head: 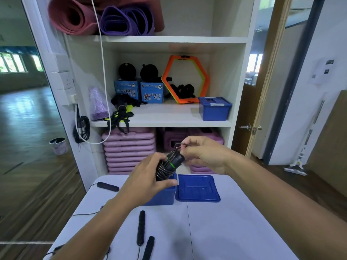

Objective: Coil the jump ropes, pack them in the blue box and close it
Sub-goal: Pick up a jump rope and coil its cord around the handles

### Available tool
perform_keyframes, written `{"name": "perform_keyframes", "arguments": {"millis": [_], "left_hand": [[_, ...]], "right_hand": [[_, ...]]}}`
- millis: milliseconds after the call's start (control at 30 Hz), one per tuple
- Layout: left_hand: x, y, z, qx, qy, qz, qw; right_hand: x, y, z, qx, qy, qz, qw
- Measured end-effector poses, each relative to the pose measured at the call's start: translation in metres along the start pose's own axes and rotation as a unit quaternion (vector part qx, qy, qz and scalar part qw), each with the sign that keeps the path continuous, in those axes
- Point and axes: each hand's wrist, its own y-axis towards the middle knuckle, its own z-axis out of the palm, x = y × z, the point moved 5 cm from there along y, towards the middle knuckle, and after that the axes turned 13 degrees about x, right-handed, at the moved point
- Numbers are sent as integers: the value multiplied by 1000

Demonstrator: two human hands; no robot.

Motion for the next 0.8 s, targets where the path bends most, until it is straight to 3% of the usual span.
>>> {"name": "perform_keyframes", "arguments": {"millis": [100, 167, 467, 667, 800], "left_hand": [[1, 2, 1, -23, -31, -7, 999], [0, 3, 2, -27, -45, -14, 999], [-9, 5, 10, 24, -139, -36, 989], [-17, 18, 6, 63, -324, -64, 942], [-14, 27, 6, 83, -348, -65, 931]], "right_hand": [[-4, -3, 7, 18, -39, -20, 999], [-8, -3, 6, -11, -54, -46, 997], [-20, -4, -6, -41, 55, -73, 995], [-22, -4, -13, -16, 85, -82, 993], [-26, -3, -16, -12, 94, -85, 992]]}}
